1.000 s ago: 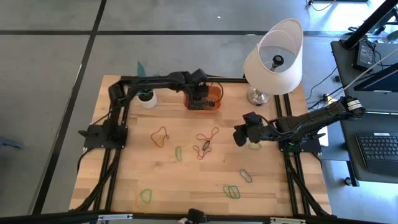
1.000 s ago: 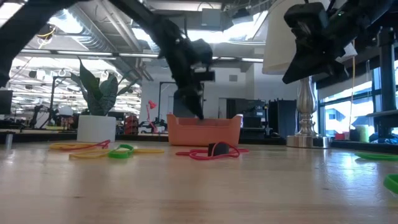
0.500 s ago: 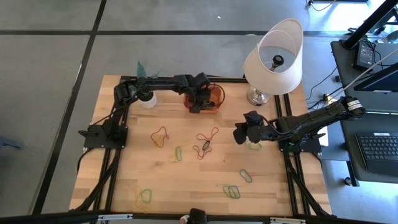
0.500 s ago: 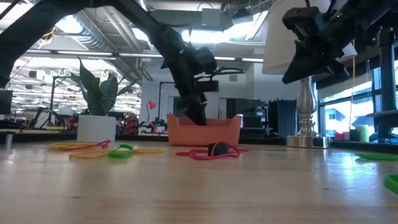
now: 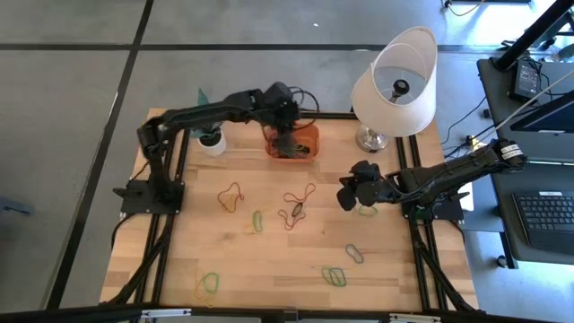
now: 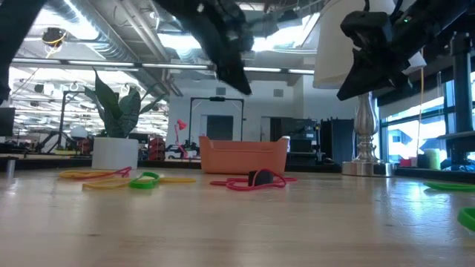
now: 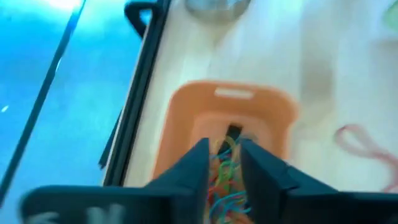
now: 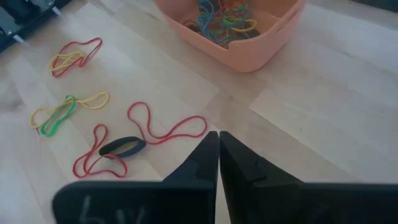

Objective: Pick and place rubber bands into bin
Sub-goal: Put the green rubber band into the orange bin

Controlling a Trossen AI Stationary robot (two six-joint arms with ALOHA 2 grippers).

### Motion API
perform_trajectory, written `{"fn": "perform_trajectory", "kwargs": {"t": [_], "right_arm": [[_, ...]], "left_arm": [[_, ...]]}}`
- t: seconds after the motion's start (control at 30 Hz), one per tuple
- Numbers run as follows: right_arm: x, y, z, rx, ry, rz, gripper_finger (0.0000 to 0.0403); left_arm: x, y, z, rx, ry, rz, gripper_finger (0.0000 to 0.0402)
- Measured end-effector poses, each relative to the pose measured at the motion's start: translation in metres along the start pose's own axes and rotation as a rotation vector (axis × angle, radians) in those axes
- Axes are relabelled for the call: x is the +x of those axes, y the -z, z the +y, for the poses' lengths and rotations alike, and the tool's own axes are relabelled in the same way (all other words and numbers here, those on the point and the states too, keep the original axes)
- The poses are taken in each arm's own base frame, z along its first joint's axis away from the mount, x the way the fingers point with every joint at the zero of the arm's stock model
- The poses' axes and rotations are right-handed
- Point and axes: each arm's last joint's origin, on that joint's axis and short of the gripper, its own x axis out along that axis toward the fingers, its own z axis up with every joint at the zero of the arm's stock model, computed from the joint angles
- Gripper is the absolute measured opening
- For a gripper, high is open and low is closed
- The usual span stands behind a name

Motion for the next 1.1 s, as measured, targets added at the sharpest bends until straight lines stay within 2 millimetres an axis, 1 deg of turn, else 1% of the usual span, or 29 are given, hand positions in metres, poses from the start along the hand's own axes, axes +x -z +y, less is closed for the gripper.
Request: {"fn": "perform_trajectory", "kwargs": {"t": [0.1,0.13,0.2,0.3,0.5,0.6,0.7,0.8,0.93,1.0,1.1], "right_arm": [[0.000,0.000,0.000,-0.001,0.000,0.002,0.0017],[0.000,0.000,0.000,-0.004,0.003,0.004,0.0016],[0.000,0.001,-0.001,-0.010,0.007,0.008,0.0013],[0.000,0.001,-0.001,-0.037,0.006,0.008,0.0009],[0.000,0.000,0.000,-0.057,-0.008,0.005,0.0011],[0.000,-0.001,0.005,-0.167,-0.081,0.036,0.0010],[-0.002,0.000,0.009,-0.248,-0.161,0.061,0.0004],[-0.006,0.001,0.014,-0.249,-0.178,0.069,0.0003],[-0.009,0.001,0.021,-0.190,-0.140,0.127,0.0002],[-0.009,0.003,0.020,-0.161,-0.077,0.218,0.0002],[-0.007,0.012,0.016,-0.081,0.046,0.399,0.0002]], "left_arm": [[-0.024,0.003,-0.013,-0.029,0.038,-0.046,0.0022],[-0.029,0.008,-0.020,-0.041,0.049,-0.052,0.0012],[-0.035,0.021,-0.036,-0.069,0.073,-0.062,0.0005],[-0.039,0.048,-0.067,-0.139,0.088,-0.087,0.0002],[-0.049,0.114,-0.139,-0.251,0.125,-0.205,0.0002],[-0.059,0.142,-0.170,-0.277,0.111,-0.255,0.0002],[-0.069,0.166,-0.192,-0.269,0.101,-0.264,0.0002],[-0.080,0.181,-0.205,-0.242,0.091,-0.284,0.0002],[-0.092,0.195,-0.213,-0.203,0.066,-0.309,0.0002],[-0.098,0.199,-0.213,-0.190,0.053,-0.312,0.0002],[-0.105,0.205,-0.211,-0.160,0.053,-0.284,0.0002]]}}
